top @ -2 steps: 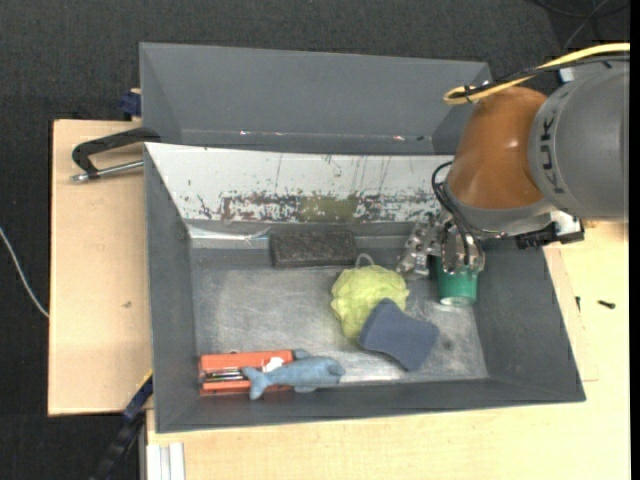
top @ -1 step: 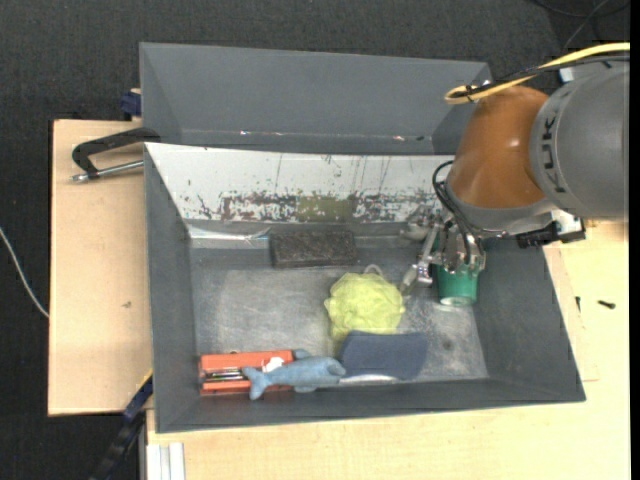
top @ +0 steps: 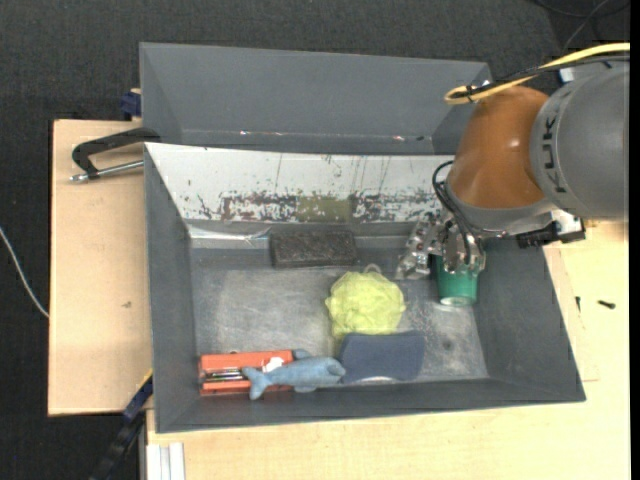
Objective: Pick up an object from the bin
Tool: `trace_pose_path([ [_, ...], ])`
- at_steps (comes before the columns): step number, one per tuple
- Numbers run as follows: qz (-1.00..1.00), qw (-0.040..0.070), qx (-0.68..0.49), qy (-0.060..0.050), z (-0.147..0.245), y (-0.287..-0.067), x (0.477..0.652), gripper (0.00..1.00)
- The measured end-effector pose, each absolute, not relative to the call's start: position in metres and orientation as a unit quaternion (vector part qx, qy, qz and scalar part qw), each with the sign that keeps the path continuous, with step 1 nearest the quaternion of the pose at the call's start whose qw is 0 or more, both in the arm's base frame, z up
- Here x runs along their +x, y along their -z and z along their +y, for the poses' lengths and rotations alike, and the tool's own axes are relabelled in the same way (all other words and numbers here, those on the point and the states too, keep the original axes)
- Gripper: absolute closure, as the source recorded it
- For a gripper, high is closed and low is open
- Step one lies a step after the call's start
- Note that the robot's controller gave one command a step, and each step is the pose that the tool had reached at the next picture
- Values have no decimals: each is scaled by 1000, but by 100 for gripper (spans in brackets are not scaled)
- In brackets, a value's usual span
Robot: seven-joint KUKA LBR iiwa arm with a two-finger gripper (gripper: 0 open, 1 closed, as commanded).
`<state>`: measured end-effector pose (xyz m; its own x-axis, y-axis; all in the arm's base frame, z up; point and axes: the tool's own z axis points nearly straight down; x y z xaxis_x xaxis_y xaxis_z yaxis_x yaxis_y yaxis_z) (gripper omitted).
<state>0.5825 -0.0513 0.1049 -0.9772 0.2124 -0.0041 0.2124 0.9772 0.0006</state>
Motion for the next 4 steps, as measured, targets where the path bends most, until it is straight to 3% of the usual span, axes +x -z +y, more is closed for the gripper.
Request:
trace_pose_path([
  [1,994,2,107,0,-51,-105,582,0],
  [3,997,3,80,1,-40,-100,575,0],
  [4,999,1,34,0,-12,-83,569,0],
])
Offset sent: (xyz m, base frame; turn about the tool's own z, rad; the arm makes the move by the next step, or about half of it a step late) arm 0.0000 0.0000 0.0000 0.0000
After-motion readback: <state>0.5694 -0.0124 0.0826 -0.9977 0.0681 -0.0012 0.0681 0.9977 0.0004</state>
